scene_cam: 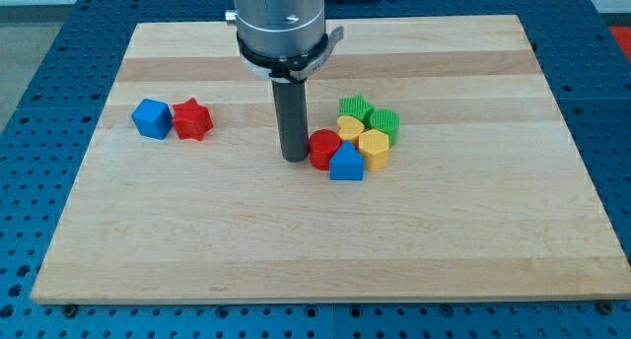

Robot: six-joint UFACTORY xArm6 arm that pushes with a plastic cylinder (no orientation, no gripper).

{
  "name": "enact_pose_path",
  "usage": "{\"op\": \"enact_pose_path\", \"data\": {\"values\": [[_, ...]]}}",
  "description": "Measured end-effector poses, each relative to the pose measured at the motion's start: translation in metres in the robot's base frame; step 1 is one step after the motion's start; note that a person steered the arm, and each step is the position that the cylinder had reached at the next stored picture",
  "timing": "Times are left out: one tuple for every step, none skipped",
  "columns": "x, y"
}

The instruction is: Place the arm at the center left of the board

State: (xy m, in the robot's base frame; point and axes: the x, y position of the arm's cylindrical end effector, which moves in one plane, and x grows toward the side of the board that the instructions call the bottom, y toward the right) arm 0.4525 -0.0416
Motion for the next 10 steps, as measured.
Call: {"op": "enact_pose_path", "data": {"values": [[0.001, -0.005], [0.017, -0.044], [0.028, -0.099], [0.024, -0.158], [0.006, -0.19], [-0.001, -0.223], [-0.006, -0.251], [-0.032, -0.256], [-0.048, -0.251], [-0.051, -0.23]]}}
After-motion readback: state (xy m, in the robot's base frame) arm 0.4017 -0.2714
